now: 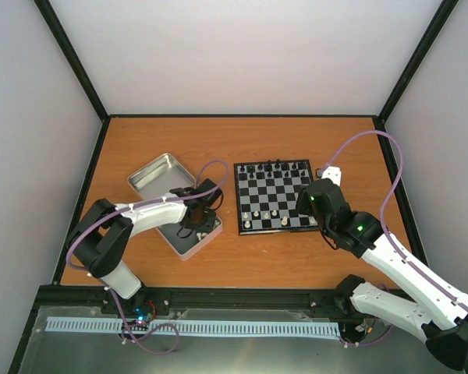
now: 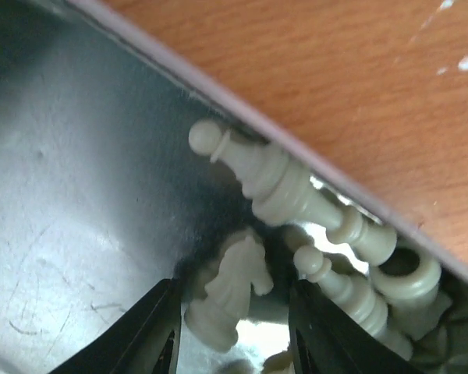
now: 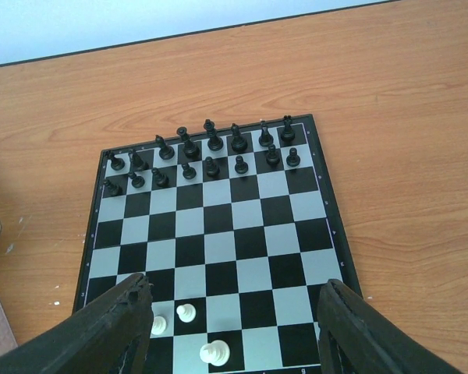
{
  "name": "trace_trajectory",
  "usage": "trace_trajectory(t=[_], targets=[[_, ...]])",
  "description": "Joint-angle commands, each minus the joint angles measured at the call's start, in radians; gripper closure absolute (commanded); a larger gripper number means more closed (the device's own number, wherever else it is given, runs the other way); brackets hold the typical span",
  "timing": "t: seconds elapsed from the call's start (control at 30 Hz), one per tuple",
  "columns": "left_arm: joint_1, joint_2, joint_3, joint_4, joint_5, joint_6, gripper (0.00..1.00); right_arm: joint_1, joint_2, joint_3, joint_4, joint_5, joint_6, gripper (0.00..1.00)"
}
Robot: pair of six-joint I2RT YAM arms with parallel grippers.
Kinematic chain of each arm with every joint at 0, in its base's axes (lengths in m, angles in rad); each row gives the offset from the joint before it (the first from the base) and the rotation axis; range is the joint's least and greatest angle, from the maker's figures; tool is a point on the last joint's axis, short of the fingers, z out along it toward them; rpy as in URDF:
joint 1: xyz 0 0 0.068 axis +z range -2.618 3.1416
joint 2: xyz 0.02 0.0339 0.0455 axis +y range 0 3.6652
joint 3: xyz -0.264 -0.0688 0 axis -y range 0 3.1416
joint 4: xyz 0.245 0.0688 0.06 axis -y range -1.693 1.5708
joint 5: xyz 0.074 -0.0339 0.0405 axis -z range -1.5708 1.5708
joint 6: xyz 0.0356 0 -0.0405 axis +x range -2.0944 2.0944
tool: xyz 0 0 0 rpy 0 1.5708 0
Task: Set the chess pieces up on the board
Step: Pick up the chess piece from the storage box.
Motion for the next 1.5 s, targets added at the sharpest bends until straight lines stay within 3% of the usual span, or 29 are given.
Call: trace_trajectory(t=[0.0, 0.13, 0.43, 0.5, 0.63, 0.8, 1.23, 1.37, 1.47], targets=[[0.007, 0.041, 0.052, 0.020, -0.037, 0.037, 0.60, -0.007, -0.015, 0.001, 0.011, 0.008, 0.018, 0.42], [0.010, 0.055, 0.068, 0.022, -0.049, 0.042, 0.59, -0.007, -0.018, 0.001, 0.010, 0.014, 0.014, 0.42], [0.021, 0.055, 0.065, -0.019, -0.054, 0.022, 0.76, -0.007, -0.014, 0.009, 0.019, 0.011, 0.011, 0.42], [0.021, 0.044, 0.059, -0.032, -0.059, 0.012, 0.76, -0.007, -0.013, 0.006, 0.024, 0.011, 0.013, 0.42], [0.021, 0.010, 0.041, -0.040, -0.014, 0.012, 0.66, -0.007, -0.006, 0.005, 0.033, 0.002, 0.012, 0.42], [0.021, -0.015, 0.023, -0.048, 0.012, 0.017, 0.66, -0.007, 0.010, 0.009, 0.042, -0.008, 0.010, 0.42], [0.021, 0.013, 0.024, -0.001, -0.026, 0.008, 0.81, -0.007, 0.011, 0.007, 0.050, -0.016, 0.014, 0.42], [0.021, 0.011, 0.021, 0.003, -0.047, -0.009, 0.92, -0.007, 0.002, 0.009, 0.045, -0.017, 0.016, 0.42], [0.021, -0.041, 0.016, 0.004, -0.069, -0.024, 0.94, -0.007, 0.003, 0.007, 0.101, -0.146, -0.071, 0.42]])
